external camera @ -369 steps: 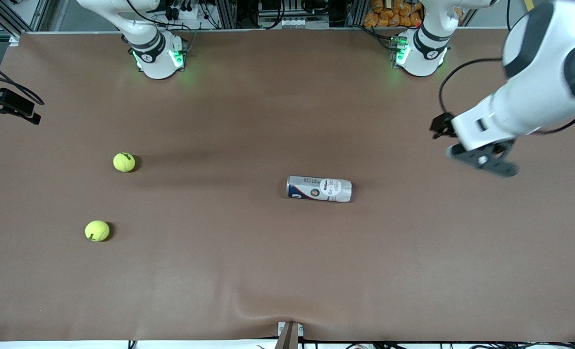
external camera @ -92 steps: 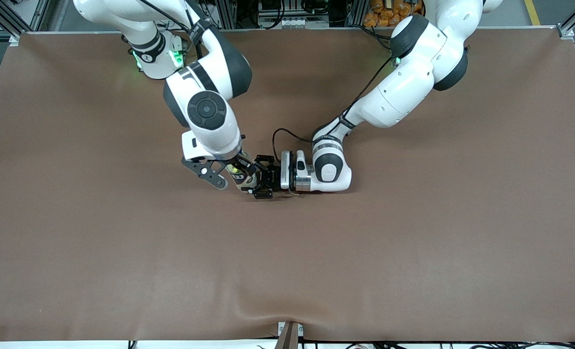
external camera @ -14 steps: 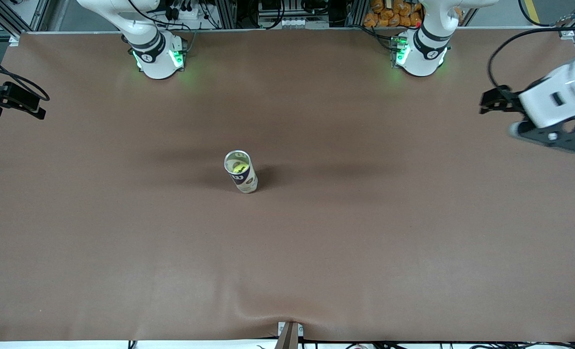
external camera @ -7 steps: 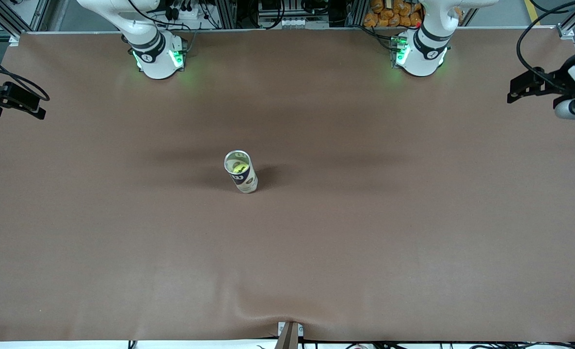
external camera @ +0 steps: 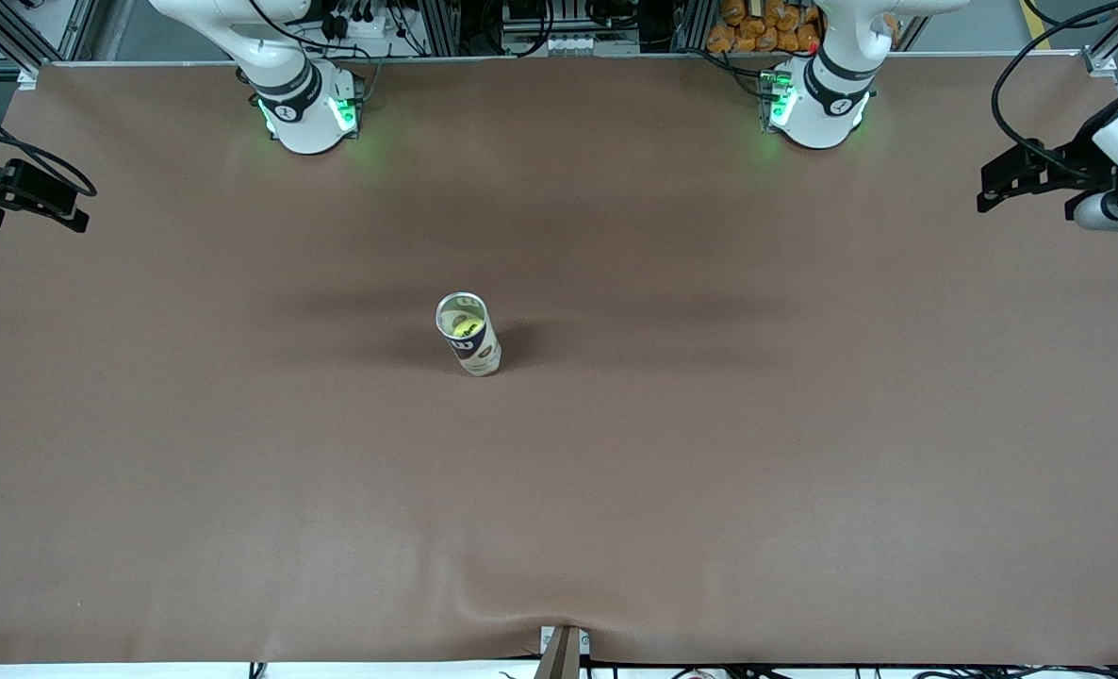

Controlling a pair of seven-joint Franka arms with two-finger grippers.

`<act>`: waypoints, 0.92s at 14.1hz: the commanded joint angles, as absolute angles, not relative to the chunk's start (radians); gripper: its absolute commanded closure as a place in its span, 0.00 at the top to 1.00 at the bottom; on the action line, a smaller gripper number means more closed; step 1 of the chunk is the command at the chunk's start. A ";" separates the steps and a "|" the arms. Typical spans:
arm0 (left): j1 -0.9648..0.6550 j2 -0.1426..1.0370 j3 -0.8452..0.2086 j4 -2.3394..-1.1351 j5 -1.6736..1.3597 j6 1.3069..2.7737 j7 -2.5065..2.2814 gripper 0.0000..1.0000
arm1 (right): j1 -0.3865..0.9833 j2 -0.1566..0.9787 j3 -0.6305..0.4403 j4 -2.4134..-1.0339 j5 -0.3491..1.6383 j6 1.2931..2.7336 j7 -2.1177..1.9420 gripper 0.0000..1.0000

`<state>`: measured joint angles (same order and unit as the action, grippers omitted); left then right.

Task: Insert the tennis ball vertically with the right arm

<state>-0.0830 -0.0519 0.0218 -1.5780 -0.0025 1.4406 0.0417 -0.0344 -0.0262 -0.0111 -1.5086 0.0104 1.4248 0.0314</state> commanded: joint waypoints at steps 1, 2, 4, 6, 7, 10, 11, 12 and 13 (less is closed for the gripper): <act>-0.087 -0.058 0.031 -1.597 -0.014 1.488 0.028 1.00 | -0.037 -0.023 -0.008 -1.499 -0.008 1.416 0.040 1.00; -0.087 -0.058 0.040 -1.594 -0.014 1.488 0.026 1.00 | -0.037 -0.023 -0.008 -1.499 -0.008 1.416 0.041 1.00; -0.089 -0.063 0.049 -1.597 -0.014 1.488 0.017 1.00 | -0.037 -0.023 -0.008 -1.499 -0.008 1.414 0.041 1.00; -0.097 -0.067 0.037 -1.595 -0.002 1.483 -0.070 1.00 | -0.037 -0.023 -0.008 -1.497 -0.008 1.411 0.041 1.00; -0.094 -0.072 0.038 -1.595 -0.002 1.482 -0.074 1.00 | -0.037 -0.021 -0.008 -1.499 -0.008 1.411 0.041 1.00; -0.089 -0.074 0.061 -1.591 -0.009 1.473 -0.023 1.00 | -0.037 -0.023 -0.008 -1.499 -0.008 1.407 0.041 1.00; -0.090 -0.072 0.063 -1.589 -0.011 1.473 -0.018 1.00 | -0.037 -0.023 -0.008 -1.499 -0.006 1.407 0.041 1.00; -0.092 -0.074 0.061 -1.582 -0.006 1.473 -0.034 1.00 | -0.037 -0.023 -0.008 -1.499 -0.008 1.407 0.041 1.00; -0.094 -0.074 0.060 -1.578 -0.006 1.470 -0.044 1.00 | -0.037 -0.023 -0.008 -1.499 -0.006 1.407 0.041 1.00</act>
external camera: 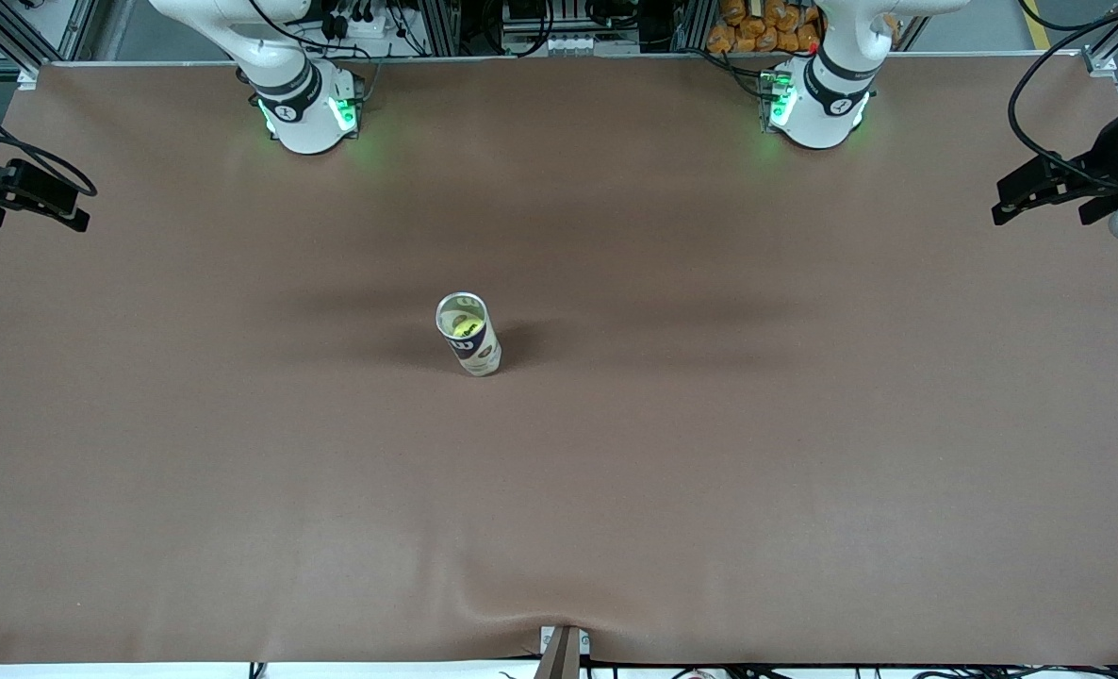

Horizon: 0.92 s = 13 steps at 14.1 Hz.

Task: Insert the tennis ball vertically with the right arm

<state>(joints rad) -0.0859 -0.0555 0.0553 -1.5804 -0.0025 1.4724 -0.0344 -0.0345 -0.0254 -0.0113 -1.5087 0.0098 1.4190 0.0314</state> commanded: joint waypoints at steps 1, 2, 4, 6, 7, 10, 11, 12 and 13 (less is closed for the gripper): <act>-0.094 -0.074 0.058 -1.578 -0.005 1.460 -0.066 1.00 | -0.037 -0.023 -0.008 -1.499 -0.008 1.407 0.041 1.00; -0.094 -0.074 0.060 -1.578 -0.006 1.454 -0.072 1.00 | -0.037 -0.021 -0.008 -1.499 -0.008 1.407 0.041 1.00; -0.092 -0.074 0.063 -1.575 -0.005 1.454 -0.052 1.00 | -0.038 -0.021 -0.008 -1.499 -0.006 1.407 0.041 1.00; -0.092 -0.071 0.063 -1.568 -0.005 1.456 -0.051 1.00 | -0.038 -0.021 -0.008 -1.499 -0.006 1.407 0.041 1.00; -0.094 -0.068 0.063 -1.563 -0.003 1.454 -0.051 1.00 | -0.038 -0.021 -0.008 -1.499 -0.006 1.407 0.041 1.00; -0.092 -0.057 0.064 -1.562 -0.006 1.456 -0.046 1.00 | -0.040 -0.021 -0.008 -1.499 -0.006 1.407 0.041 1.00; -0.092 -0.057 0.064 -1.562 -0.005 1.456 -0.048 1.00 | -0.040 -0.021 -0.008 -1.499 -0.006 1.407 0.041 1.00; -0.092 -0.057 0.063 -1.562 -0.005 1.456 -0.048 1.00 | -0.040 -0.021 -0.008 -1.499 -0.006 1.407 0.041 1.00; -0.092 -0.058 0.064 -1.562 -0.002 1.454 -0.049 1.00 | -0.040 -0.021 -0.008 -1.499 -0.006 1.407 0.041 1.00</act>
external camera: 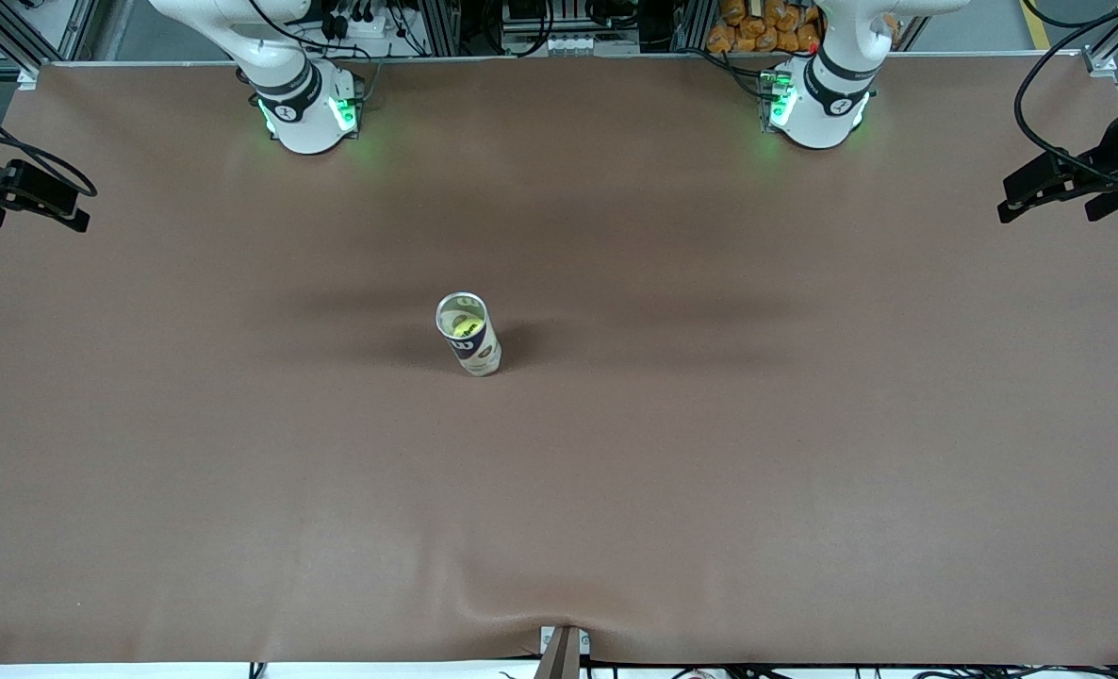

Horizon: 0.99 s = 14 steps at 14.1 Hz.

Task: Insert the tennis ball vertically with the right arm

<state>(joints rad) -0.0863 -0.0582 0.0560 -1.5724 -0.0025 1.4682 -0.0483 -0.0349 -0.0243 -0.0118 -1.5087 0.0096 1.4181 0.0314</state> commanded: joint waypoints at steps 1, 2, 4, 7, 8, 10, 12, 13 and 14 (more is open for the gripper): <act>-0.094 -0.058 0.064 -1.562 0.000 1.456 -0.049 1.00 | -0.040 -0.021 -0.008 -1.499 -0.006 1.407 0.041 1.00; -0.094 -0.058 0.063 -1.562 0.000 1.456 -0.049 1.00 | -0.040 -0.021 -0.008 -1.499 -0.006 1.407 0.040 1.00; -0.094 -0.058 0.064 -1.562 -0.002 1.454 -0.048 1.00 | -0.041 -0.020 -0.008 -1.500 -0.006 1.407 0.040 1.00; -0.089 -0.058 0.063 -1.554 -0.002 1.454 -0.049 1.00 | -0.041 -0.020 -0.008 -1.500 -0.006 1.407 0.040 1.00; -0.084 -0.057 0.061 -1.554 -0.003 1.454 -0.049 1.00 | -0.041 -0.020 -0.008 -1.500 -0.006 1.407 0.040 1.00; -0.040 -0.054 0.037 -1.554 -0.012 1.454 -0.049 1.00 | -0.041 -0.020 -0.008 -1.500 -0.006 1.407 0.040 1.00; -0.023 -0.054 0.005 -1.554 -0.012 1.454 -0.051 1.00 | -0.041 -0.020 -0.008 -1.500 -0.006 1.407 0.040 1.00; -0.023 -0.055 0.003 -1.554 -0.011 1.454 -0.052 1.00 | -0.041 -0.020 -0.008 -1.500 -0.006 1.407 0.040 1.00; -0.023 -0.055 0.003 -1.554 -0.012 1.454 -0.051 1.00 | -0.041 -0.020 -0.008 -1.500 -0.006 1.407 0.040 1.00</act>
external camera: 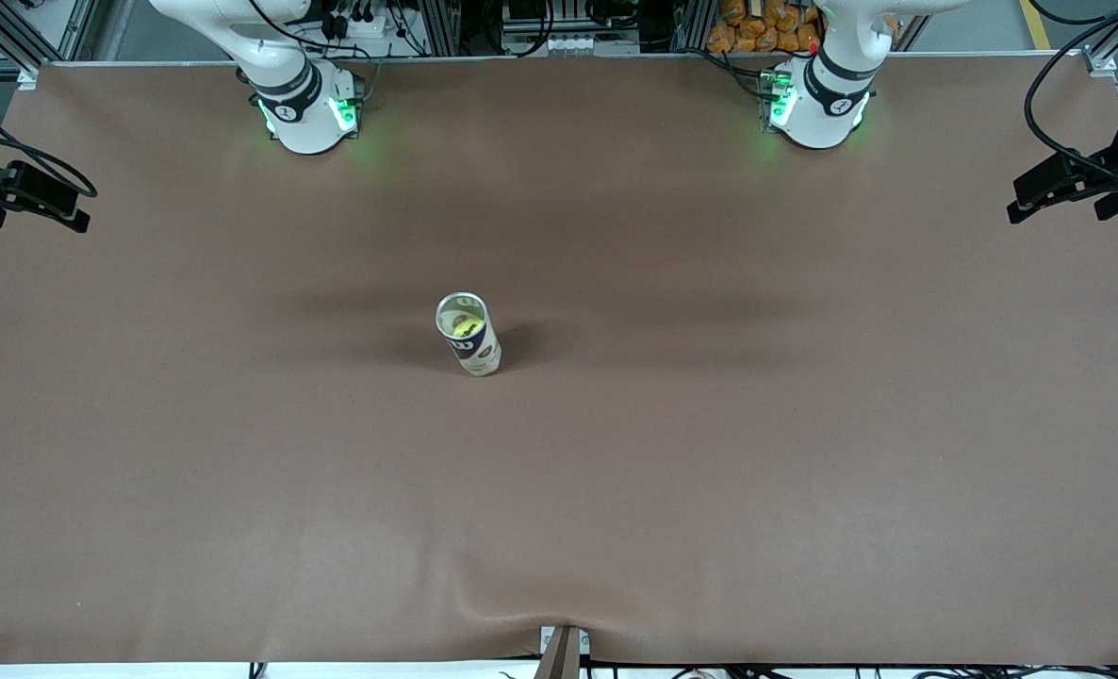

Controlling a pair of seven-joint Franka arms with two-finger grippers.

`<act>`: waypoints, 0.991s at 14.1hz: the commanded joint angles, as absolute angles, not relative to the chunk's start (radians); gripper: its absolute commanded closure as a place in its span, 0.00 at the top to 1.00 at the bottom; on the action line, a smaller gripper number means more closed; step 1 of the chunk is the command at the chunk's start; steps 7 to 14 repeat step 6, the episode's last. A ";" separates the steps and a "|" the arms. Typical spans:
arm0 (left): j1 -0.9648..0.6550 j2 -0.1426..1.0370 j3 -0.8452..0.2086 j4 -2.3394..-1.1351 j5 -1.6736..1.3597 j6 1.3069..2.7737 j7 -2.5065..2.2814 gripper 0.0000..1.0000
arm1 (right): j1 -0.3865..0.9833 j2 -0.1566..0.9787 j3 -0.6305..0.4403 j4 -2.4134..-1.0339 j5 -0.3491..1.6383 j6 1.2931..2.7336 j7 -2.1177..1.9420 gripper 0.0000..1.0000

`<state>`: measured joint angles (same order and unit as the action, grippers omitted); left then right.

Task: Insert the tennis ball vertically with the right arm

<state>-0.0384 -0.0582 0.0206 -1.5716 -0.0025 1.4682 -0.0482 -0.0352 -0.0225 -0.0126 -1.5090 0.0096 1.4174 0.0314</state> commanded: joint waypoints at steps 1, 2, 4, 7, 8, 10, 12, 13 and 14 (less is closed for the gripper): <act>-0.023 -0.055 0.003 -1.554 -0.012 1.454 -0.051 1.00 | -0.041 -0.020 -0.008 -1.500 -0.006 1.407 0.040 1.00; -0.025 -0.054 0.005 -1.554 -0.012 1.454 -0.051 1.00 | -0.041 -0.020 -0.008 -1.500 -0.006 1.407 0.040 1.00; -0.031 -0.054 0.005 -1.554 -0.014 1.454 -0.049 1.00 | -0.043 -0.020 -0.008 -1.500 -0.006 1.407 0.040 1.00; -0.031 -0.055 0.008 -1.554 -0.014 1.454 -0.049 1.00 | -0.041 -0.020 -0.008 -1.500 -0.006 1.407 0.040 1.00; -0.031 -0.055 0.008 -1.554 -0.014 1.454 -0.049 1.00 | -0.041 -0.020 -0.008 -1.500 -0.006 1.407 0.040 1.00; -0.031 -0.055 0.008 -1.554 -0.014 1.454 -0.049 1.00 | -0.041 -0.020 -0.008 -1.500 -0.006 1.407 0.040 1.00; -0.031 -0.055 0.008 -1.554 -0.014 1.454 -0.049 1.00 | -0.041 -0.020 -0.008 -1.500 -0.006 1.407 0.040 1.00; -0.031 -0.055 0.008 -1.554 -0.014 1.454 -0.049 1.00 | -0.041 -0.020 -0.008 -1.500 -0.006 1.407 0.040 1.00; -0.031 -0.055 0.008 -1.554 -0.014 1.454 -0.049 1.00 | -0.041 -0.020 -0.008 -1.500 -0.006 1.407 0.040 1.00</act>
